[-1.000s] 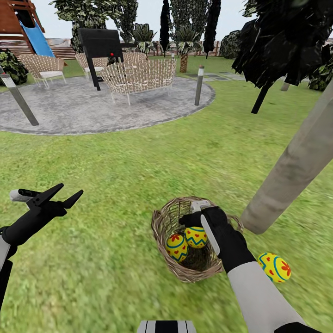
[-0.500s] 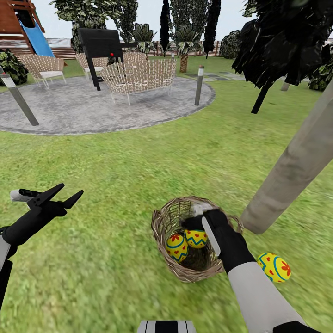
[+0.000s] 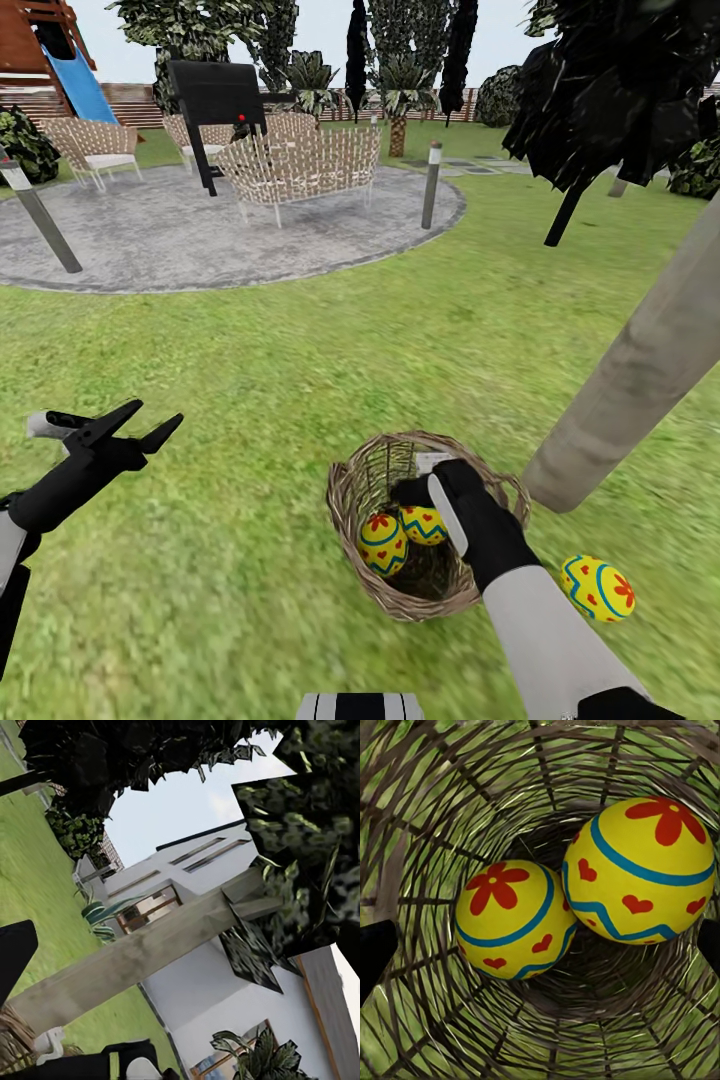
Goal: Take the three Easter eggs out of the wicker basket on the lawn in the garden, then place them on the lawn next to a single tree (choose any tree) so that all three eggs are next to the same tree and none are left in the basket.
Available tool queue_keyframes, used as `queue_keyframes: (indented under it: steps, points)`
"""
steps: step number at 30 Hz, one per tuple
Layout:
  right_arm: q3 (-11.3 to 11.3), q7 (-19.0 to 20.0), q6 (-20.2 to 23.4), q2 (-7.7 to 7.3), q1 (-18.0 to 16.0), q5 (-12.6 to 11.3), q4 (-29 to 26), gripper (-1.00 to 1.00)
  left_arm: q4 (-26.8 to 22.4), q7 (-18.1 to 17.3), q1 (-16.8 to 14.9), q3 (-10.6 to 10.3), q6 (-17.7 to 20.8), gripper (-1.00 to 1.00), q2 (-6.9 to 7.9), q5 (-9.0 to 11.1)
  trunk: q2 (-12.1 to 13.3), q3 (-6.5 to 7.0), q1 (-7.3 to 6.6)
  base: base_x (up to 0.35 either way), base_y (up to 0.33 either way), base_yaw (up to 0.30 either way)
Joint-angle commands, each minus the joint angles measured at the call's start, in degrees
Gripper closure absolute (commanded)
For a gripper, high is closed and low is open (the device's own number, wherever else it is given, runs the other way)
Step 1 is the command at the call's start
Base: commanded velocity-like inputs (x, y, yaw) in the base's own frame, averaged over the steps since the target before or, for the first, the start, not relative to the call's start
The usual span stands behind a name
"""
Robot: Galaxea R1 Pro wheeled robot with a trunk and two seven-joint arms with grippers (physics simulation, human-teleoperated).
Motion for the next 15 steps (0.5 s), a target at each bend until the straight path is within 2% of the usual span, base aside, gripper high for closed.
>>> queue_keyframes:
  steps: [1, 6, 10, 15]
  points:
    - [-0.1, -0.3, -0.3, 0.07, -0.3, -0.3, 0.3, -1.00, 0.3, -0.2, 0.3, 0.1, -0.3, -1.00, 0.03, 0.1, 0.0, 0.00, 0.00, 0.000, 0.000, 0.000]
    - [-0.1, 0.3, 0.3, 0.08, -0.6, 0.5, -0.2, -1.00, 1.7, -0.4, 1.6, 0.3, -0.4, -1.00, 0.13, 0.1, 0.0, 0.03, 0.00, 0.000, 0.000, -0.014]
    - [0.0, 1.2, 1.5, 0.08, -0.6, 0.7, -0.3, -1.00, 2.6, -0.4, 1.6, 0.3, -0.4, -1.00, 0.12, 0.1, 0.0, 0.23, 0.00, 0.000, 0.000, -0.179]
    - [0.4, 1.0, 2.0, 0.01, -0.6, 1.0, 0.4, -1.00, 2.8, -0.3, 1.6, 0.3, -0.4, -1.00, 0.13, 0.0, 0.0, 0.29, 0.00, 0.000, 0.000, -0.042]
